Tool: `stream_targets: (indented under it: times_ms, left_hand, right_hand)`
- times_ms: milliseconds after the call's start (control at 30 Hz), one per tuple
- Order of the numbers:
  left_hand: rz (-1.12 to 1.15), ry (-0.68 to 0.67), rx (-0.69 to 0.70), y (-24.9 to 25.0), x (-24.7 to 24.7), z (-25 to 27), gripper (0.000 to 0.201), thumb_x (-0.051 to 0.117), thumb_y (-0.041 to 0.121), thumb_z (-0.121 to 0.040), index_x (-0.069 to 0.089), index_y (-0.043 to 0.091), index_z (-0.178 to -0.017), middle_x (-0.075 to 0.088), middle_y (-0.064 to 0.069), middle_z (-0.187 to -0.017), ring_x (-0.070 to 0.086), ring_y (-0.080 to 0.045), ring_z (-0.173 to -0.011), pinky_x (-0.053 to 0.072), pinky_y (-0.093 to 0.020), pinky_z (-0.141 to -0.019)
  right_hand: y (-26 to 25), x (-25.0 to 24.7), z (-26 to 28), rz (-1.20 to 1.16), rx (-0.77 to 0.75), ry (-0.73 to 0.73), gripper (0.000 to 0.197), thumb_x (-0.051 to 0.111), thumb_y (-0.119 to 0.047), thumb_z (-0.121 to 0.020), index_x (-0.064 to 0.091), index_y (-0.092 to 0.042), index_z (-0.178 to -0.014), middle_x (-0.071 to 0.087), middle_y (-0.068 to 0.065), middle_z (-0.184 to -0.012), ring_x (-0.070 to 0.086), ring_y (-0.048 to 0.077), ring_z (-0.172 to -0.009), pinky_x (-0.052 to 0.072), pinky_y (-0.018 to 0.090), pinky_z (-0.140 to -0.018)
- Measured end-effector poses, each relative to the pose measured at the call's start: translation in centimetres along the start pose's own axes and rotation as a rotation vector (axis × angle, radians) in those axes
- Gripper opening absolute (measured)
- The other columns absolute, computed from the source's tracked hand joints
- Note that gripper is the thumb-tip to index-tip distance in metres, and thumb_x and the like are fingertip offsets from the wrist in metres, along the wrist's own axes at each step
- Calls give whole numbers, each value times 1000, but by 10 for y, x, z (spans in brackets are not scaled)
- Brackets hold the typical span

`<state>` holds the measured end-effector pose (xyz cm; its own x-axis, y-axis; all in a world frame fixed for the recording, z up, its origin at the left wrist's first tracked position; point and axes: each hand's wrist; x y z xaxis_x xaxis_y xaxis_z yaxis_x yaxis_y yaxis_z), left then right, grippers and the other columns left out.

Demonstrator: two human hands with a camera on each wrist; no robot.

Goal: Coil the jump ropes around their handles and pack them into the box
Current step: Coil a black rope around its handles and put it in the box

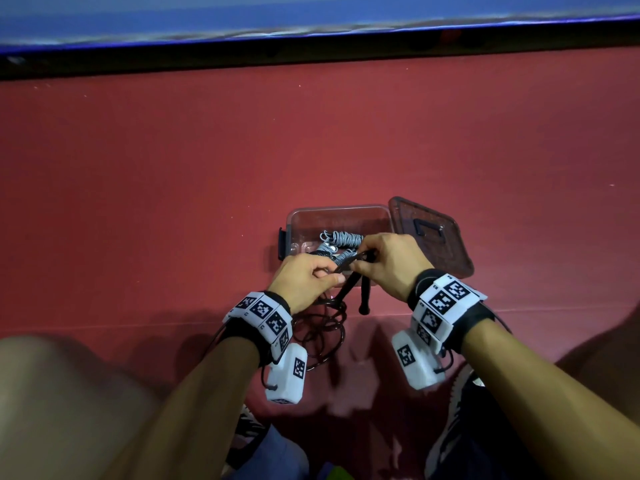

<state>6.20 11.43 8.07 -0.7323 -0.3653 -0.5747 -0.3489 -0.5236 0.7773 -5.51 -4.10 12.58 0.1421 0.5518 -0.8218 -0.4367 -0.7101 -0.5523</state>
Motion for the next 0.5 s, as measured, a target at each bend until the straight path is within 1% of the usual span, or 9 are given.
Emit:
stream_targets:
  times_ms: [33, 67, 133, 167, 233, 300, 400, 433, 500]
  left_hand:
    - [-26, 2, 3, 0, -1, 0, 6, 76, 25, -87, 73, 25, -82, 56, 13, -55, 44, -4, -49, 40, -20, -58]
    - [-49, -3, 9, -1, -1, 0, 8, 76, 20, -87, 73, 26, -83, 61, 13, -59, 49, -5, -51, 45, -21, -61]
    - [-74, -13, 3, -4, -2, -1, 15, 73, 11, -86, 73, 27, -84, 71, 6, -72, 65, -14, -65, 57, -28, -71]
    - [-82, -14, -2, -5, -1, 0, 16, 71, 10, -87, 71, 26, -83, 73, 3, -77, 68, -16, -70, 59, -31, -76]
    - [-102, -23, -14, -8, 0, 1, 12, 69, 12, -89, 70, 23, -84, 71, 2, -77, 64, -12, -68, 57, -31, -79]
    - [-104, -62, -32, -11, 2, 1, 7, 72, 14, -89, 70, 21, -86, 65, 1, -69, 56, -9, -61, 56, -30, -78]
    - [-139, -142, -50, -14, 3, 0, 5, 74, 20, -88, 69, 19, -88, 51, 9, -59, 46, -9, -55, 51, -28, -71]
    - [-155, -152, -52, -15, 4, -1, 8, 74, 24, -88, 68, 18, -88, 51, 9, -59, 45, -9, -56, 52, -30, -72]
    - [-143, -161, -38, -14, 5, -1, 14, 74, 30, -87, 68, 18, -88, 58, 3, -63, 49, -9, -58, 56, -34, -76]
  right_hand:
    - [0, -1, 0, -14, 12, -4, 20, 73, -29, -85, 59, -24, -72, 62, -7, -70, 56, 14, -69, 34, 20, -56]
    - [0, -1, 0, -30, 27, -5, 22, 73, -30, -84, 57, -23, -70, 61, -6, -67, 56, 14, -67, 33, 17, -53]
    - [-1, -1, -1, -78, 50, 15, 26, 73, -30, -83, 55, -23, -66, 62, -5, -65, 57, 15, -64, 33, 13, -50]
    - [-1, -2, -1, -99, 51, 32, 27, 74, -31, -83, 54, -23, -65, 63, -4, -65, 58, 16, -65, 33, 13, -51]
    - [-2, -3, -2, -114, 36, 59, 26, 75, -32, -82, 55, -25, -66, 64, -4, -67, 59, 17, -68, 36, 19, -56]
    - [-3, -5, -2, -105, 16, 80, 21, 75, -31, -82, 59, -27, -70, 65, -5, -72, 60, 16, -71, 40, 21, -61]
    - [-2, -5, -2, -58, -2, 98, 11, 74, -28, -83, 66, -22, -79, 64, -2, -85, 59, 18, -78, 44, 28, -71]
    - [-2, -5, -1, -48, -4, 90, 11, 74, -28, -83, 66, -22, -80, 63, -3, -86, 58, 18, -79, 43, 27, -70]
    - [-1, -3, -1, -34, -8, 64, 14, 75, -30, -84, 64, -24, -79, 60, -7, -83, 57, 15, -77, 37, 21, -64]
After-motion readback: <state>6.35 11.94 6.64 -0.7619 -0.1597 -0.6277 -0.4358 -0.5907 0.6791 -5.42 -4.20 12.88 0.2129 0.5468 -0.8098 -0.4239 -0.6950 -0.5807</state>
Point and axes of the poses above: each hand's wrist, its own z-axis away from the middle knuckle, its own x-axis out of the palm, y = z × x
